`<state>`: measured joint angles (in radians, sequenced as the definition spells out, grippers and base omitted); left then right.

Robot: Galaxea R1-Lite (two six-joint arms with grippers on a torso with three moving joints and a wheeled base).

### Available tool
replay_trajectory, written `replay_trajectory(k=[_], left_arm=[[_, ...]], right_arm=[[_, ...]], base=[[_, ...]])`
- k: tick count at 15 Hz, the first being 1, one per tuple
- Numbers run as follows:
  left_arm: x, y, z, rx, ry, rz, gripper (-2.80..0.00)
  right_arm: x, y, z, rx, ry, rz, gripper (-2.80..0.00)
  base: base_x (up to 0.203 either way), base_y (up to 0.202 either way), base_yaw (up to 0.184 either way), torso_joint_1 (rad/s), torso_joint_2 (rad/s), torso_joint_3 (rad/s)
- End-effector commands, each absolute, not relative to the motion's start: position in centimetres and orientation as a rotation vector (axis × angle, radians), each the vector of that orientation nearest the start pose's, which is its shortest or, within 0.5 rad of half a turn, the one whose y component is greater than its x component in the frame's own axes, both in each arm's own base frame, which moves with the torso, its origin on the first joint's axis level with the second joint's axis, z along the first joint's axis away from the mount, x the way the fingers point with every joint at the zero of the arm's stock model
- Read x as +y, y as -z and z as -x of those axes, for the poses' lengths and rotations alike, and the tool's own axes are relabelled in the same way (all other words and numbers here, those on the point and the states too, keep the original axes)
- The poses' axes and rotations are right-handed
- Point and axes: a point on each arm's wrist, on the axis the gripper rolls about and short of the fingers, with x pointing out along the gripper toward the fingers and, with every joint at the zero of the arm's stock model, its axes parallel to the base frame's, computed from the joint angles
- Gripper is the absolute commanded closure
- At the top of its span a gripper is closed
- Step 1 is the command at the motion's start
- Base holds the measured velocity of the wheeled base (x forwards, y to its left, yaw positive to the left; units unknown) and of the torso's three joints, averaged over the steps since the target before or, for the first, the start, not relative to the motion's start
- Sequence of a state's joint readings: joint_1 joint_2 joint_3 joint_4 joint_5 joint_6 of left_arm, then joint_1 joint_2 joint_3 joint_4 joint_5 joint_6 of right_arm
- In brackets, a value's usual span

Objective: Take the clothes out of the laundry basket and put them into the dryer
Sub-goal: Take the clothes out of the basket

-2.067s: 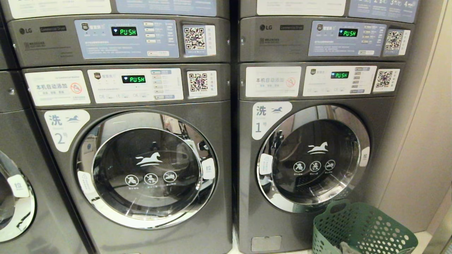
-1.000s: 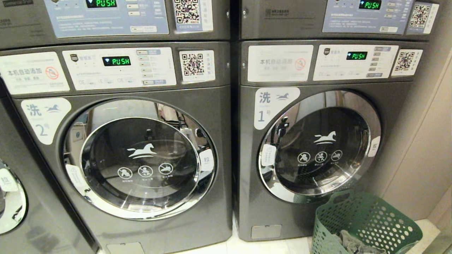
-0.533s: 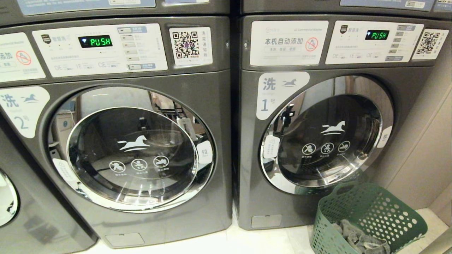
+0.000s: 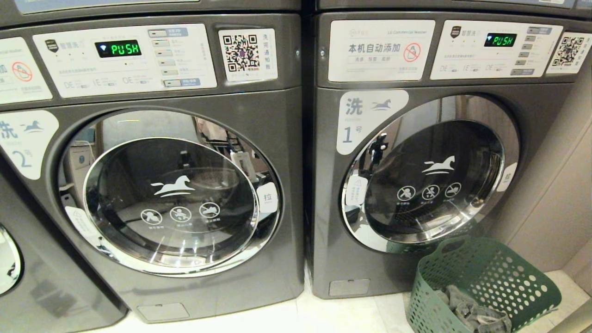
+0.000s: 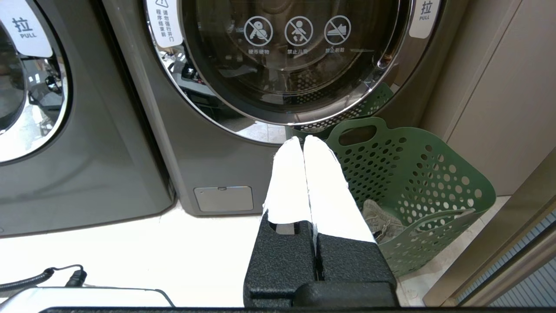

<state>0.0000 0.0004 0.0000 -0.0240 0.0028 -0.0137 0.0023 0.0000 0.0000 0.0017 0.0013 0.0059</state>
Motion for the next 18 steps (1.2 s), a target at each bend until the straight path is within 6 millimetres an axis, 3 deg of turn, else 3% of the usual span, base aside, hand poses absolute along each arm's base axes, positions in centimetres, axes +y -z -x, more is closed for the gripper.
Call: replay_trajectory(k=[1, 18], left_arm=[[0.01, -7.76, 2.28, -0.025, -0.003, 0.014, 0.0], [0.01, -7.8, 2.3, -0.026, -0.003, 0.014, 0.0]], right_arm=[[0.0, -7.53, 2.29, 0.0, -0.005, -0.006, 0.0], [0.01, -7.51, 2.29, 0.001, -0.011, 0.031, 0.0]], base=[[0.0, 0.0, 0.0, 0.0, 0.0, 0.0], [0.0, 0.0, 0.0, 0.0, 0.0, 0.0]])
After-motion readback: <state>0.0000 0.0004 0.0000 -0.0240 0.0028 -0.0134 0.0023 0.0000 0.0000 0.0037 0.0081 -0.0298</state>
